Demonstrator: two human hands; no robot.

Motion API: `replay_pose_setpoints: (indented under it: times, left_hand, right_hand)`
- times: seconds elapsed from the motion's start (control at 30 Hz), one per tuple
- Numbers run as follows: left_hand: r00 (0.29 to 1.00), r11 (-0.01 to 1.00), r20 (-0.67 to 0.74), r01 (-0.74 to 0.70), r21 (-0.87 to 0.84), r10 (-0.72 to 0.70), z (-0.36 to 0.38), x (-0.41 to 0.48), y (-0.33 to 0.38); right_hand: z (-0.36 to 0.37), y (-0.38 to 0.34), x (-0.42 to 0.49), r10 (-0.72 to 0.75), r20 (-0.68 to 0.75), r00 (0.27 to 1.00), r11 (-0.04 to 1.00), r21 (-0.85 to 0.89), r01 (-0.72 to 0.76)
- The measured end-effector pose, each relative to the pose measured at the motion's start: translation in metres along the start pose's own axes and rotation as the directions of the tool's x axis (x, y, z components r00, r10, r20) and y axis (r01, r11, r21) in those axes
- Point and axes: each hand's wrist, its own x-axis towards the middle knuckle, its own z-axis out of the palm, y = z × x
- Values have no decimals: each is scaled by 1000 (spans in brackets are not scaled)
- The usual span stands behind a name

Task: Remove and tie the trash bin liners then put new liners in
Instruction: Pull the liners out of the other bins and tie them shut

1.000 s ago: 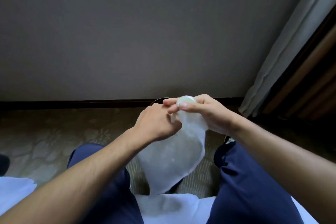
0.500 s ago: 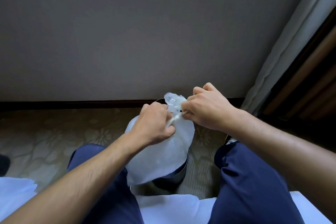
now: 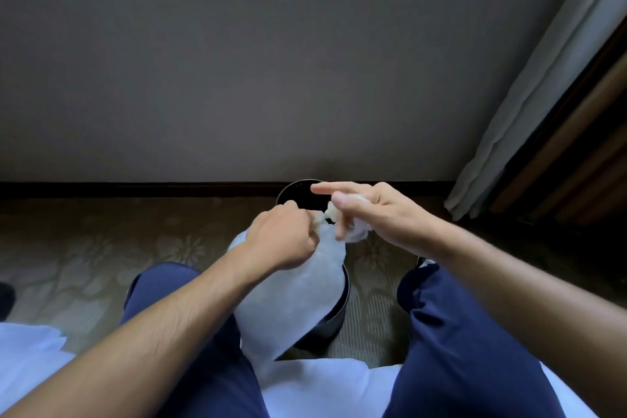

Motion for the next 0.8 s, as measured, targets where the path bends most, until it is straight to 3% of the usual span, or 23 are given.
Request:
replay_pose_setpoints:
  times: [0.07, 0.1, 0.13, 0.2, 0.23, 0.27, 0.3, 0.33, 0.4, 0.47, 0.57, 0.63, 0.7, 0.8]
  left_hand:
    - [1000, 993, 7, -6, -120, 7, 0, -1, 4]
    - [1000, 988, -6, -19, -155, 18, -1, -4, 4]
    - [999, 985, -16, -31, -168, 29, -1, -6, 4]
    - [999, 990, -20, -27, -136, 24, -2, -14, 1]
    - [1000, 993, -15, -7, -120, 5, -2, -16, -2]
    - [1000, 994, -20, 12, -112, -15, -2, -19, -4]
    - [999, 995, -32, 28, -99, -31, 0, -20, -5]
    - [997, 997, -59, 37, -73, -41, 1, -20, -4]
    - [993, 998, -101, 65, -14, -66, 2, -20, -1]
    - [989, 994, -115, 101, 44, -95, 3, -20, 2]
    - [978, 972, -197, 111, 209, -69, 10, -19, -4]
    - [951, 970, -308, 37, 241, 40, 17, -16, -11]
    - [908, 987, -398, -84, 140, 133, 20, -12, -17]
    - [883, 973, -431, -226, -43, 186, 20, -18, -16]
  right_hand:
    - [6, 7, 6, 47, -99, 994, 957, 289, -17]
    - [5, 12, 9, 79, -123, 989, 949, 313, -37]
    - [2, 15, 12, 98, -151, 984, 972, 228, -62]
    - [-9, 15, 13, 95, -195, 976, 962, -233, -140]
    - [-15, 16, 12, 95, -187, 978, 832, -524, -181]
    - [-20, 18, 11, 82, -157, 984, 619, -766, -174]
    - [-22, 20, 10, 62, -122, 991, 418, -898, -137]
    - [-22, 22, 10, 48, -94, 994, 286, -953, -104]
    - [-24, 29, 13, 21, -82, 996, 149, -985, -84]
    - [-27, 37, 14, -80, -71, 994, 101, -993, -63]
    - [-27, 33, 10, -89, -62, 994, 161, -986, -47]
    - [-25, 32, 6, 4, -29, 1000, 291, -956, -29]
    - [-23, 24, 4, 77, -53, 996, 470, -879, -83]
    - [-23, 20, 2, 246, -66, 967, 822, -515, -245]
